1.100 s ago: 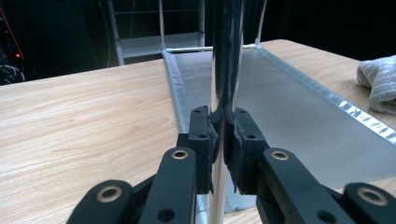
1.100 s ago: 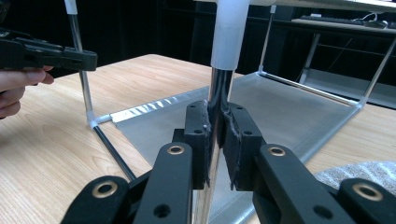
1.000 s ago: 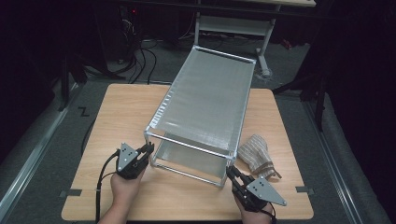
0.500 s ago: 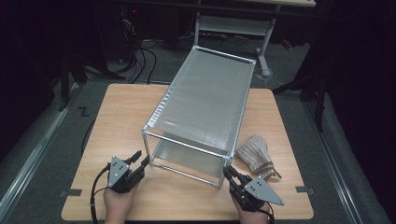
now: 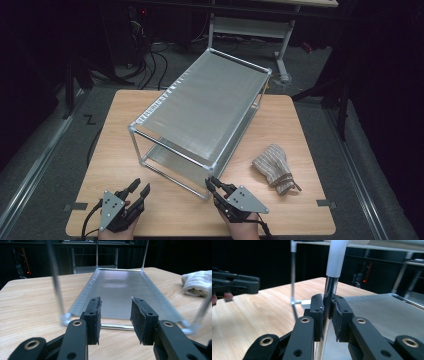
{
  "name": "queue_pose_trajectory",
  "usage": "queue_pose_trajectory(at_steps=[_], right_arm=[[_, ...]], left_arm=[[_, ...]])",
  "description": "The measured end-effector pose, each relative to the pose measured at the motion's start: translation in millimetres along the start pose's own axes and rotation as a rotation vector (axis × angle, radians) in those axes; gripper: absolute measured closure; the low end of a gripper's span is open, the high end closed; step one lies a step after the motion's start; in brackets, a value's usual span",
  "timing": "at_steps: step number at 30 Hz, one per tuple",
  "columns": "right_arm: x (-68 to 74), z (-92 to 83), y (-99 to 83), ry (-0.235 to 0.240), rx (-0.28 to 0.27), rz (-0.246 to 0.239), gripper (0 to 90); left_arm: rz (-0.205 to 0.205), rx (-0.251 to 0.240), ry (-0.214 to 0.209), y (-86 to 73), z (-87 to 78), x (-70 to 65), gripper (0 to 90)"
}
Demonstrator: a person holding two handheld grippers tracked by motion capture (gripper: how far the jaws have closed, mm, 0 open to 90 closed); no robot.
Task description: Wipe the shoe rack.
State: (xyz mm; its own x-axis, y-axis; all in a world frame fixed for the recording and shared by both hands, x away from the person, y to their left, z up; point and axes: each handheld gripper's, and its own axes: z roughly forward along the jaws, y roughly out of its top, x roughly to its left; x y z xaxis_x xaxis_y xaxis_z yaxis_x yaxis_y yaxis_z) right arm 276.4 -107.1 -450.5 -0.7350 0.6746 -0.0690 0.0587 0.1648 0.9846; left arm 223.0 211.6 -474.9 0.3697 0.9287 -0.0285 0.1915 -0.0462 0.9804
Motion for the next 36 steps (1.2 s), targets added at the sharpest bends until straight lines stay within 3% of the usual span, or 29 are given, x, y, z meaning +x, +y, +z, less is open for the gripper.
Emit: queue_pose_trajectory(at_steps=[5, 11, 16, 19, 21, 23, 26, 28, 31, 36], right_arm=[[11.1, 17.5, 3.9, 0.045, -0.001, -0.011, 75.7], [5.6, 8.8, 0.2, 0.062, 0.019, 0.004, 66.2], [-2.4, -15.3, -4.9, 0.005, 0.041, -0.025, 63.8], [-13.6, -28.5, -8.2, -0.055, 0.05, 0.004, 63.8], [-20.5, -35.8, -11.7, -0.093, 0.063, 0.013, 63.8], [-26.9, -41.7, -14.9, -0.125, 0.074, 0.021, 63.9], [-35.5, -48.3, -17.6, -0.159, 0.082, 0.045, 64.0], [-38.6, -50.6, -18.6, -0.171, 0.084, 0.053, 64.2], [-40.7, -49.9, -19.3, -0.172, 0.086, 0.055, 64.5], [-40.9, -38.4, -20.5, -0.153, 0.114, 0.056, 65.1]], left_arm=[[0.024, 0.01, -0.035, 1.4, -3.8, -14.3, 58.6], [0.065, 0.049, -0.108, 3.1, 13.1, -33.7, 56.7], [0.103, 0.063, -0.2, 9.5, 37.6, -55.8, 55.7], [0.141, 0.069, -0.268, 17.6, 56.4, -76.5, 54.5], [0.179, 0.073, -0.278, 22.9, 66.3, -87.1, 53.5], [0.169, 0.055, -0.278, 29.4, 76.0, -95.4, 54.7], [0.177, 0.038, -0.243, 36.3, 85.3, -104.3, 71.9], [0.164, 0.043, -0.253, 37.7, 88.8, -105.1, 78.9], [0.159, 0.035, -0.253, 35.8, 85.2, -103.3, 79.5], [0.156, 0.035, -0.248, 31.3, 63.7, -92.6, 79.5]])
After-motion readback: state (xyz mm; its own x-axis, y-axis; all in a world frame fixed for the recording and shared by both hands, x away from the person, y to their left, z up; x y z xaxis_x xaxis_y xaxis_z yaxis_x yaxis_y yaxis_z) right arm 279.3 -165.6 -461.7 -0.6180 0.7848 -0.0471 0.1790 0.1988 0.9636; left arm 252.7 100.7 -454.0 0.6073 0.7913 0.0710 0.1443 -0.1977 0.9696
